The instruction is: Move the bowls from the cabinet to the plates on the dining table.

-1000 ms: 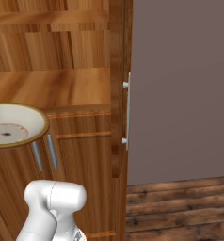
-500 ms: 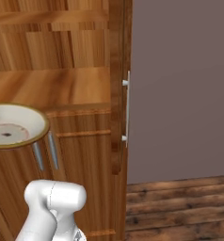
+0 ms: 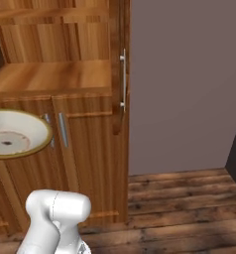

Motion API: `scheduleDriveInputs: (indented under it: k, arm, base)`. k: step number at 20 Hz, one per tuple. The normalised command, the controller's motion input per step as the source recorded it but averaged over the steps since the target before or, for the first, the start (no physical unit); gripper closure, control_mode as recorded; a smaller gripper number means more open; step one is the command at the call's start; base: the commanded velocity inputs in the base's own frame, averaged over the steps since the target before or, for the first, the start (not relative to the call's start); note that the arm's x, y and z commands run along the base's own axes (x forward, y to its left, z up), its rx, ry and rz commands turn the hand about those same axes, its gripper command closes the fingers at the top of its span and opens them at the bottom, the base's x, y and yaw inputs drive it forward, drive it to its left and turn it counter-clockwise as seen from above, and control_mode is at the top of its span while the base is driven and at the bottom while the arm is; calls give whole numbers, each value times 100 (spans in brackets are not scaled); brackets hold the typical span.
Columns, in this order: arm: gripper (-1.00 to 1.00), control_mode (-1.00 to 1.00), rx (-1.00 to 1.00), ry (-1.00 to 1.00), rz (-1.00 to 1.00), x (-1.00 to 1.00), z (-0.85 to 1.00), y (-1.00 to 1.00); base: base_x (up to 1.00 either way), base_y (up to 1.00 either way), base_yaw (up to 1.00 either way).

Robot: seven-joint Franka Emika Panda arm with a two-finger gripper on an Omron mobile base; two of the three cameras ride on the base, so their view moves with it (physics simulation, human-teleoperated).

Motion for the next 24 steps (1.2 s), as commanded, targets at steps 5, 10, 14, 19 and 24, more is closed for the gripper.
scheduleDriveInputs:
  k: [5,10,14,19,24]
  arm:
    - [100,100,0,0,0,0,0,0]
    - [100,100,0,0,0,0,0,0]
    - [100,100,0,0,0,0,0,0]
    - [100,100,0,0,0,0,0,0]
    - [100,100,0,0,0,0,0,0]
  base:
    - [-66,4,-2]
    - [-41,0,-27]
    - [-8,-26,-42]
    - [0,-28,-51]
    - [0,-28,-53]
